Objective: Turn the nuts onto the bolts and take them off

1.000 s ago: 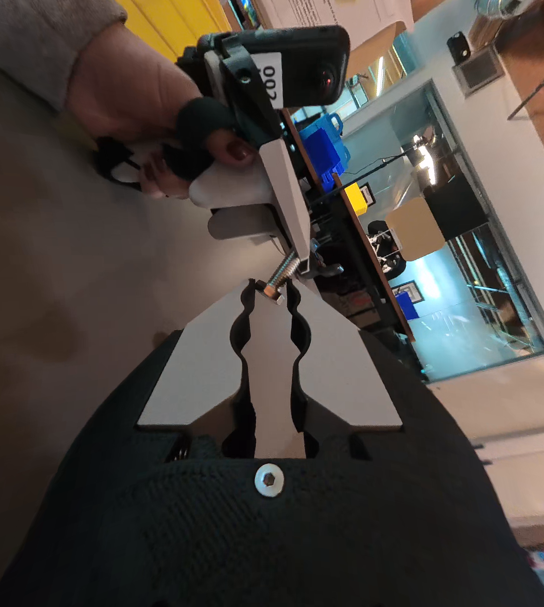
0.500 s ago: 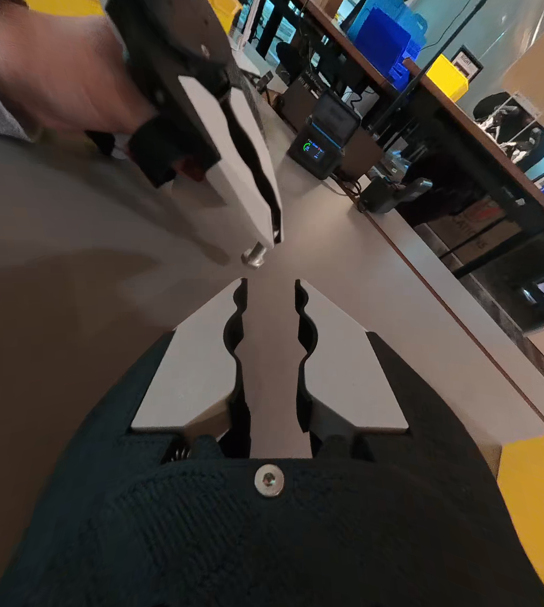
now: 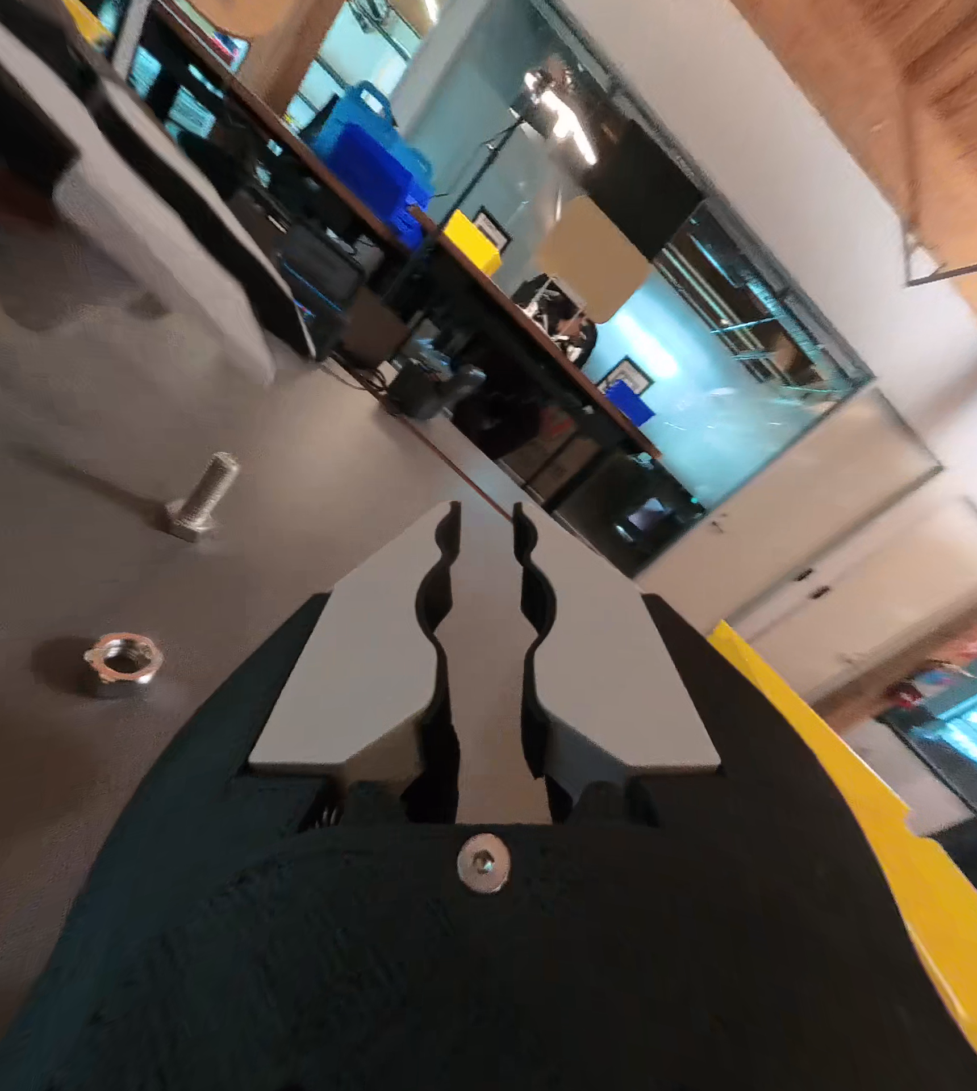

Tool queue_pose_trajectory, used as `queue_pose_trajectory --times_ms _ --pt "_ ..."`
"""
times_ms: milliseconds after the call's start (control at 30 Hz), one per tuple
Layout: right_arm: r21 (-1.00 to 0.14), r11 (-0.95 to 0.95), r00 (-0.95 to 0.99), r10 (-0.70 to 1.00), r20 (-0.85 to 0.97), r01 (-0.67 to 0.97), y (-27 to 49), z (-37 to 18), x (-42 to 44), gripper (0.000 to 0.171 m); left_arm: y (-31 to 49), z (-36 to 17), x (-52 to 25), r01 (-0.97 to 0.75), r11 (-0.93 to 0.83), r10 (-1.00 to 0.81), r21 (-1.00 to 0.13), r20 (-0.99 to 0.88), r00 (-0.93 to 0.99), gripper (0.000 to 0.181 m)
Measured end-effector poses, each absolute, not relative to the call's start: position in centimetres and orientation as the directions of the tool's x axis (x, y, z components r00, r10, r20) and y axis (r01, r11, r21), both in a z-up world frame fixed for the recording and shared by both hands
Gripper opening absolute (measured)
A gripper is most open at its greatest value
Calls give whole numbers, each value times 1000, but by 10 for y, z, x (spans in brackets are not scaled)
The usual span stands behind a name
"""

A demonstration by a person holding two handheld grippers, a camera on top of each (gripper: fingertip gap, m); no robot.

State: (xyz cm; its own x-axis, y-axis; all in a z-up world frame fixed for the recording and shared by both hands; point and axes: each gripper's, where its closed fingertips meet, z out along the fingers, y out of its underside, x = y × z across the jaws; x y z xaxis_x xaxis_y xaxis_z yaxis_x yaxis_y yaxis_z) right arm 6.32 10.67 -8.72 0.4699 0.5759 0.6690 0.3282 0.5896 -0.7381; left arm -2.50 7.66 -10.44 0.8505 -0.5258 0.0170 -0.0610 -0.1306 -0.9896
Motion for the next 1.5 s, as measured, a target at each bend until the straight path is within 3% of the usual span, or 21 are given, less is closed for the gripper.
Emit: queue_pose_trajectory --times_ms 33,67,167,300,367,433,500,700,800,867,967,1000,1167,1367,1500 --pt "-731 592 475 562 677 340 108 -88 64 11 76 -95 -33 -20 -82 -495 -996 23 869 23" --pt "-727 592 477 555 681 348 109 -88 64 7 75 -89 -41 4 -46 -468 -999 26 884 0" --pt "-747 568 450 598 664 346 107 -95 59 2 78 -90 -60 18 -52 -379 -998 37 925 0" --pt "-835 493 300 780 548 243 80 -103 43 0 80 -92 -62 -1 -60 -347 -998 20 938 0" --pt "-892 362 187 889 417 269 70 -116 33 0 80 -93 -60 -19 -61 -354 -998 4 935 0" --pt "-939 165 93 975 202 301 59 -123 20 13 80 -95 -58 -31 -65 -360 -997 -6 933 0" --pt "-929 62 37 996 82 365 52 -129 7 25 79 -95 -55 -39 -67 -375 -997 -11 927 0" --pt "-832 108 -47 994 99 545 60 -159 -15 23 77 -103 -41 -57 -114 -478 -992 5 878 0" --pt "-807 153 -108 988 111 571 62 -173 -19 8 73 -111 -30 -70 -169 -550 -983 35 834 0" --pt "-827 172 -127 984 123 535 65 -170 -18 8 70 -115 -22 -86 -196 -599 -977 50 799 18" --pt "-916 185 -176 976 129 355 61 -142 -15 8 58 -121 -4 -144 -205 -707 -968 45 706 97" --pt "-944 169 -200 973 115 282 57 -130 -12 8 58 -124 -2 -161 -215 -708 -963 40 705 100" --pt "-995 19 -311 950 -12 95 43 -101 3 8 49 -131 11 -250 -177 -754 -952 -33 657 45" --pt "-998 10 -382 924 -17 69 31 -97 9 8 39 -127 26 -237 -157 -811 -959 -12 585 38" --pt "-997 10 -400 916 -21 73 27 -97 9 8 34 -121 28 -191 -149 -832 -970 19 555 20"
